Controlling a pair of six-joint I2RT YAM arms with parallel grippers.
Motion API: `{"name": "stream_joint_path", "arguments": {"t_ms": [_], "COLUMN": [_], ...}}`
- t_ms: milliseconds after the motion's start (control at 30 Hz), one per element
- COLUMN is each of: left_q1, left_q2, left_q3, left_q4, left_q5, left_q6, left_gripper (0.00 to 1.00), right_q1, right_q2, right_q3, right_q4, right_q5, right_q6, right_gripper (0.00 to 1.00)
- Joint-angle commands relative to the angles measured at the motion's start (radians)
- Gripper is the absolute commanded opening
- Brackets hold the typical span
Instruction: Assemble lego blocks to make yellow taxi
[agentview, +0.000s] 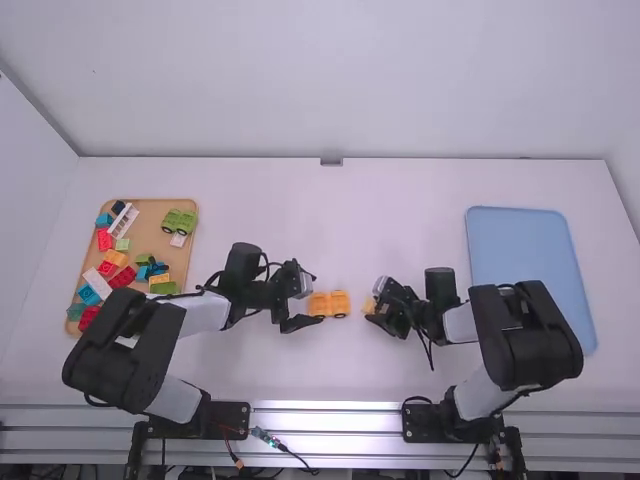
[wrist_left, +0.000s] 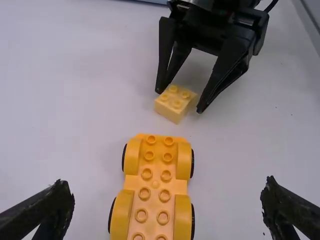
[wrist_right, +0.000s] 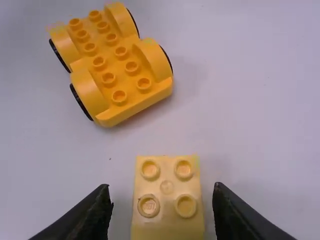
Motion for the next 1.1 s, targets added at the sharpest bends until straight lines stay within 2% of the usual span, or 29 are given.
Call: {"name": "stream_joint_path", "arguments": {"t_ms": [0,333,400,467,633,867,1067], "left_q1": [0.003,0.003,0.003,0.003,0.003,0.002,0.002], "left_q2": [0.003,0.003,0.003,0.003,0.003,0.003,0.032], "left_q3": [0.005,-0.011,-0.011,-0.010,-0.011,-0.020,-0.046], "left_q4": [-0.002,0.000,0.000,0.000,0.000,0.000,0.040], "left_q5": [0.018,0.021,0.021,0.021,0.022,0.018,0.019], "left_q6": [0.005,0.030,0.031,0.030,0.030,0.031,0.082], "left_gripper": [0.99,0.99,0.99,0.99,0.99,0.99,0.99], "right_q1": [-0.007,-0.019,-0.019,-0.019,-0.017,-0.019,-0.019], "right_q2": [0.011,0.011,0.011,0.011,0.011,0.011,0.010], "right_q3": [0.014,0.015,0.015,0.015,0.015,0.015,0.032], "right_q4": [-0.002,-0.003,-0.003,-0.003,-0.003,0.004,-0.006], "right_q5": [0.007,0.005,0.005,0.005,0.007,0.002,0.002], "right_q6": [0.000,-0.001,-0.001,-0.001,-0.001,0.000,0.016], "right_gripper": [0.52,0.32,0.33,0.42,0.44,0.25,0.23]}}
